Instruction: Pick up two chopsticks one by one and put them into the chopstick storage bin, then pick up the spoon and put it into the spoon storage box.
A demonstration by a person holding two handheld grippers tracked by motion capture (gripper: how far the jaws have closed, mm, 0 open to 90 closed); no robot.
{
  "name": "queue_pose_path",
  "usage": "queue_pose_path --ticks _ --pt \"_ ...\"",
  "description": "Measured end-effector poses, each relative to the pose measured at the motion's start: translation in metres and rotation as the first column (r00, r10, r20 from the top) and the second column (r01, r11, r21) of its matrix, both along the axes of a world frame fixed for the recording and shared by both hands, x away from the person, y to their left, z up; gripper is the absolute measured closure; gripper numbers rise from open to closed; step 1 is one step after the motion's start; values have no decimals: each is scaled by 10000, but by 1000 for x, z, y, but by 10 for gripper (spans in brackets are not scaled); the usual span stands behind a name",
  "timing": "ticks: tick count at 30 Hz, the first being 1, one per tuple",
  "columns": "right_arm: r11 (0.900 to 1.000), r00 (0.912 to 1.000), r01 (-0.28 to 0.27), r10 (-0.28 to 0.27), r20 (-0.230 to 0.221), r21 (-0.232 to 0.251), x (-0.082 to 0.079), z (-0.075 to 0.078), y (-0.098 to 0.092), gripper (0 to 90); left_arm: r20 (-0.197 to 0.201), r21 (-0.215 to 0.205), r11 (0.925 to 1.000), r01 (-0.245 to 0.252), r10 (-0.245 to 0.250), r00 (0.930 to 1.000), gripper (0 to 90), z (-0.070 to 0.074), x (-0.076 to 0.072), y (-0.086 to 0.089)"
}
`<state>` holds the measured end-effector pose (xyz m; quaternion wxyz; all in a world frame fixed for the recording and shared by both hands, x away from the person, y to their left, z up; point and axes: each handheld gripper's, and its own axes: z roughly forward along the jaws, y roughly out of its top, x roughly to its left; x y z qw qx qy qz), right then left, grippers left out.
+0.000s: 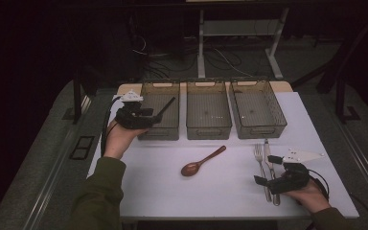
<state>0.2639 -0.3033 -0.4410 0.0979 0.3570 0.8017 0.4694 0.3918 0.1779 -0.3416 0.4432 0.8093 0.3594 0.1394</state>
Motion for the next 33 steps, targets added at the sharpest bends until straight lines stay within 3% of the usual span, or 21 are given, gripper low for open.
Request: queue_pose_path --ticks 9,23,28,33 --pt "10000 10000 1 -1 17 -24 -1 0 0 2 196 -171 9988 469 -465 9987 410 -5 -26 -8" --pt "10000 10000 11 -11 25 -20 -1 0 -1 2 241 -398 9966 723 -714 9972 290 -32 -53 -23" --pt "10000 10000 -11 11 40 -35 -2 0 0 2 207 -398 9956 849 -841 9962 289 -41 -58 -31" --pt "10000 10000 -18 19 65 -67 -2 0 0 2 160 -442 9924 1144 -1138 9934 357 -52 -59 -46"
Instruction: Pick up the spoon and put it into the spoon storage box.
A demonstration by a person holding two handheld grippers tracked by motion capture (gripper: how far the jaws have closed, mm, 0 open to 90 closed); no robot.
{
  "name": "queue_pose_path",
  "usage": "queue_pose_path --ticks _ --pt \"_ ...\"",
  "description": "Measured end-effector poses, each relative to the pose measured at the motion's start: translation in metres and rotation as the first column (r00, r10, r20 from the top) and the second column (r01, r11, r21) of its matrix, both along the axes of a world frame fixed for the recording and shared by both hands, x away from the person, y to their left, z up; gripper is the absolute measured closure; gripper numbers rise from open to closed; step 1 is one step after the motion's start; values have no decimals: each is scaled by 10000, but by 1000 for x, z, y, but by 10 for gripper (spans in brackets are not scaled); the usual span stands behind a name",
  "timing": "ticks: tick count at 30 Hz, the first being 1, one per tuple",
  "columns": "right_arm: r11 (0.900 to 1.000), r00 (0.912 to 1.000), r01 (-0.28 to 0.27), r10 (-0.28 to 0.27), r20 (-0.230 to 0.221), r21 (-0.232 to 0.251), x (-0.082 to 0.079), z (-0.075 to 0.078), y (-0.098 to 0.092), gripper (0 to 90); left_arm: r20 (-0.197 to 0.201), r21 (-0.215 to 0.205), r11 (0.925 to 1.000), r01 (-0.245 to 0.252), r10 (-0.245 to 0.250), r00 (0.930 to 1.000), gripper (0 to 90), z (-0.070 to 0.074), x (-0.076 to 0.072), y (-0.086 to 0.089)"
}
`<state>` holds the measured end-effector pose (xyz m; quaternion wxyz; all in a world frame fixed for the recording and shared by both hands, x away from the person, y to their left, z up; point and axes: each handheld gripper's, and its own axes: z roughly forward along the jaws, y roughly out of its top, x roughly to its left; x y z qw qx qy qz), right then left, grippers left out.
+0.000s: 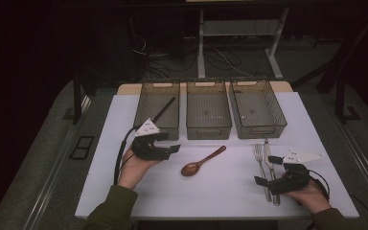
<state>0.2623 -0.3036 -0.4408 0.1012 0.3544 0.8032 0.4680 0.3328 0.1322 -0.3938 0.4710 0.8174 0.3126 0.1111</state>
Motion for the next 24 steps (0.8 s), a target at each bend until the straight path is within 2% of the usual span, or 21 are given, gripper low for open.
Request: queue_pose_path --ticks 6,13,18,24 --pt "10000 10000 36 -36 30 12 -1 1 0 2 -88 -64 9997 241 -241 9997 505 -11 2 -21" --pt "10000 10000 -32 32 7 -22 -1 0 2 2 -437 279 9986 445 -432 9981 710 -23 7 -45" --pt "10000 10000 -28 28 16 -35 0 0 2 2 -757 525 9950 848 -807 9939 863 -29 11 -60" --pt "10000 10000 -34 34 22 -45 0 -1 2 2 -1034 1056 9843 1416 -1307 9860 885 -38 18 -84"
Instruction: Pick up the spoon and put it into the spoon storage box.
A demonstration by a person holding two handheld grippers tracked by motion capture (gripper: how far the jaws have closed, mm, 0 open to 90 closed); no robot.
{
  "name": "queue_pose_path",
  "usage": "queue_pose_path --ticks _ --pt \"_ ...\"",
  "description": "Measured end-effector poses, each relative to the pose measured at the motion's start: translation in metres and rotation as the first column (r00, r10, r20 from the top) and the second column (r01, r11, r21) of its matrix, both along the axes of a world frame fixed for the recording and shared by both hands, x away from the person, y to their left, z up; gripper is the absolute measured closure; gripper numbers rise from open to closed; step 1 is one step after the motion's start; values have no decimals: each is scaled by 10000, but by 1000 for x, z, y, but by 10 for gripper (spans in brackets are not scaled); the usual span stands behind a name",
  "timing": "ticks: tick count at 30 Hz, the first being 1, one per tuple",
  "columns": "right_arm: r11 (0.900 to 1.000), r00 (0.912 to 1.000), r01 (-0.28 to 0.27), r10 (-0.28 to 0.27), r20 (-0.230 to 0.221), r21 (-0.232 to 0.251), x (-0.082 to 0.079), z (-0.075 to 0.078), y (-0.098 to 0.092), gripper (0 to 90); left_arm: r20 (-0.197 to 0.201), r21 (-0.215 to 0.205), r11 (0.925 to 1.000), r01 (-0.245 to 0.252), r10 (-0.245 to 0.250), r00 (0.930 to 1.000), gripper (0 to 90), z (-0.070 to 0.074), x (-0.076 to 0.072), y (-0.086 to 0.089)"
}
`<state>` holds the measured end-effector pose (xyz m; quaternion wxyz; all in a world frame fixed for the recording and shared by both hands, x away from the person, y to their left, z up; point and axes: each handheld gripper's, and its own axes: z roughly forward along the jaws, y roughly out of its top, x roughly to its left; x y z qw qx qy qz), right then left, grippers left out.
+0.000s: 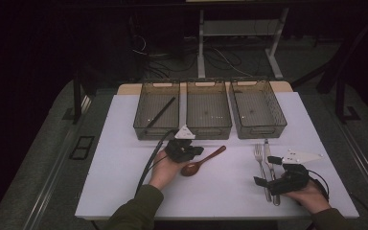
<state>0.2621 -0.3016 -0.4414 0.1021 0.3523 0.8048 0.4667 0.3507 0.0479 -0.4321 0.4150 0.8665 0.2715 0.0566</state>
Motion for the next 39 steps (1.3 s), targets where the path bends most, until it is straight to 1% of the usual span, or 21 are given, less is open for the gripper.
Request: queue_pose_path --ticks 2,4,6,7,9,11,14,21,24,26,29,31,33,34,36,38,39 --pt "10000 10000 0 0 -9 8 0 0 0 2 -70 114 9999 97 -97 9999 885 -3 3 -5" --pt "10000 10000 6 -6 -20 14 0 0 0 2 -140 120 9999 42 -40 9999 885 -5 6 -9" --pt "10000 10000 3 -3 -21 32 0 0 -1 2 -226 239 9997 77 -72 9997 885 -6 10 -11" --pt "10000 10000 -1 1 -20 28 0 0 -1 2 -322 190 9998 9 -3 9995 885 -8 11 -13" --pt "10000 10000 -7 7 -26 29 0 0 -1 2 -464 258 9995 172 -160 9988 885 -10 12 -15" --pt "10000 10000 -13 13 -36 34 0 0 -1 3 -490 476 9985 281 -257 9985 885 -13 13 -18" --pt "10000 10000 -9 9 -32 34 0 0 -1 2 -549 638 9970 430 -395 9977 885 -15 13 -20" --pt "10000 10000 -8 8 -33 27 0 0 0 2 -619 656 9948 774 -734 9954 886 -15 10 -26" --pt "10000 10000 -9 9 -48 22 0 0 0 3 -599 839 9904 1096 -1047 9927 886 -15 9 -28" --pt "10000 10000 -9 9 -35 21 0 0 0 2 -591 825 9890 1226 -1180 9913 886 -15 8 -31" --pt "10000 10000 -15 15 -38 13 0 0 0 2 -590 914 9839 1534 -1484 9872 886 -13 6 -33" --pt "10000 10000 -12 12 -36 25 0 0 0 2 -606 832 9812 1740 -1693 9837 886 -13 4 -35" --pt "10000 10000 -11 11 -42 24 0 0 -1 2 -761 793 9754 2057 -1998 9769 887 -12 3 -38" --pt "10000 10000 -12 12 -35 27 0 0 -1 2 -790 787 9740 2126 -2065 9753 887 -12 3 -38" --pt "10000 10000 -3 4 -32 38 0 0 -1 2 -807 768 9734 2157 -2095 9745 887 -13 2 -39" --pt "10000 10000 -8 8 -32 36 0 0 -1 2 -775 779 9744 2110 -2051 9757 887 -12 3 -38" --pt "10000 10000 -8 8 -30 38 0 0 -1 2 -754 741 9769 2005 -1949 9779 886 -11 3 -37"
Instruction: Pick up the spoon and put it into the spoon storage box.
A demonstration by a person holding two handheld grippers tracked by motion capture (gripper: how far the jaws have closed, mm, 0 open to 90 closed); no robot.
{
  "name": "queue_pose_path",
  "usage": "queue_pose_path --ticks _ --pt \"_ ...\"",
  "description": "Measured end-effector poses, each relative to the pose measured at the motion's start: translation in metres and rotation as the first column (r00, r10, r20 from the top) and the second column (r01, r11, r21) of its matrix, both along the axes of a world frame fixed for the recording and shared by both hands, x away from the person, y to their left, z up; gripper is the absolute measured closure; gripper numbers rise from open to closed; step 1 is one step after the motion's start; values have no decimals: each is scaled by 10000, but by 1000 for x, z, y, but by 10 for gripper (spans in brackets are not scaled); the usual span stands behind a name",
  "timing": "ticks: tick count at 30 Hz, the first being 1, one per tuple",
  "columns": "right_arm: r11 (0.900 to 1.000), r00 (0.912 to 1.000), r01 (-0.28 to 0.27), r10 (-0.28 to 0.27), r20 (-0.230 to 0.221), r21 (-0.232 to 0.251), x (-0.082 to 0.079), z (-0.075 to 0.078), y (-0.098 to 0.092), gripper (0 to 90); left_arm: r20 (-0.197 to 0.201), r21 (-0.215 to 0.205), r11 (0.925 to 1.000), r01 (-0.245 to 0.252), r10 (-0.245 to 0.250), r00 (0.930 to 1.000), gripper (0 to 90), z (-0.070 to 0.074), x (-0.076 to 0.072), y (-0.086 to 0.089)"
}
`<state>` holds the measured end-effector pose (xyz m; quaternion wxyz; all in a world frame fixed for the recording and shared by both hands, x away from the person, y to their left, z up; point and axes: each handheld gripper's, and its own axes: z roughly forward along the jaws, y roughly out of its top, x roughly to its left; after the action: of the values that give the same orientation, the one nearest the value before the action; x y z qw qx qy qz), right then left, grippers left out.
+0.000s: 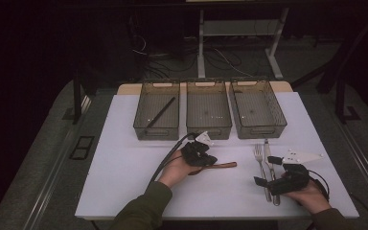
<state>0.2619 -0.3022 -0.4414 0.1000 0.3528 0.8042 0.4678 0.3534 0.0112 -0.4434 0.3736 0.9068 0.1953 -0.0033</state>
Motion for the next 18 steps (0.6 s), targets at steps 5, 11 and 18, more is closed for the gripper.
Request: queue_pose_path --ticks 5,11,18 --pt "10000 10000 -3 3 0 8 0 0 0 2 140 -565 9973 -476 485 9987 850 12 0 16" --pt "10000 10000 -5 5 14 15 0 0 -1 2 27 -1381 9849 -1043 1057 9944 703 22 -10 48" --pt "10000 10000 7 -7 -6 28 -1 1 -1 2 247 -1211 9782 -1686 1728 9847 532 22 -26 78"
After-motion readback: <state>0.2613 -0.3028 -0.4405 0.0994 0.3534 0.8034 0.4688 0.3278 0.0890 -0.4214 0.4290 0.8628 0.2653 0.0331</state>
